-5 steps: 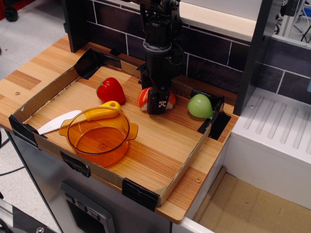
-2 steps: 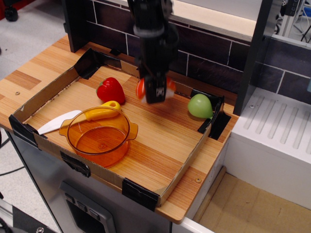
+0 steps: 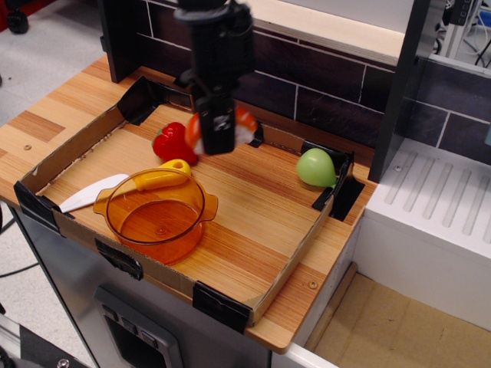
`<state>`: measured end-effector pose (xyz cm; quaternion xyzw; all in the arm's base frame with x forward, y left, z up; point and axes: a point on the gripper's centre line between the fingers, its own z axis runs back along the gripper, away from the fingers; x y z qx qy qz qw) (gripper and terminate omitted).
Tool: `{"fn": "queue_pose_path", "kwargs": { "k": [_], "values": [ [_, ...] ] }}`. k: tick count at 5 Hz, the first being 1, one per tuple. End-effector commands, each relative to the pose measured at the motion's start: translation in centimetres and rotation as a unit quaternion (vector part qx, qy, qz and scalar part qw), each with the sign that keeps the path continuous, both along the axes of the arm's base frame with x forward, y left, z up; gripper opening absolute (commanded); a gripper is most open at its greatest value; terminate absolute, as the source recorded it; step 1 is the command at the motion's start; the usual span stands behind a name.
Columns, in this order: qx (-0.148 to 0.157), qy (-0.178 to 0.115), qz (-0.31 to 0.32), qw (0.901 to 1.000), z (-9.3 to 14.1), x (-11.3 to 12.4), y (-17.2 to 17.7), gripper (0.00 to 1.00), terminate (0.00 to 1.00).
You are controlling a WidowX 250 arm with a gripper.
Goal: Put sushi in pot
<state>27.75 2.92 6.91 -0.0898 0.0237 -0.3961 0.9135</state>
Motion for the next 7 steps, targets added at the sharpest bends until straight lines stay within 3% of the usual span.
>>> {"fn": "queue_pose_path", "kwargs": {
  "k": [1, 2, 3, 5, 6, 7],
  "values": [
    [0.017, -0.035, -0.054, 0.9978, 0.1, -4.8, 1.8, 0.0, 0.0],
    [0.024, -0.042, -0.06, 0.997, -0.4, -5.8, 2.5, 0.0, 0.0],
    [0.048, -0.022, -0.05, 0.9974, -1.9, -5.8, 2.7, 1.0, 0.0],
    [0.065, -0.021, -0.025, 0.9974, -3.2, -5.1, 3.3, 1.0, 0.0],
    [0.051, -0.032, -0.023, 0.9979, -1.7, -5.1, 3.0, 1.0, 0.0],
    [0.035, -0.074, -0.006, 0.9967, 1.6, -4.9, 2.3, 1.0, 0.0]
  ]
}}
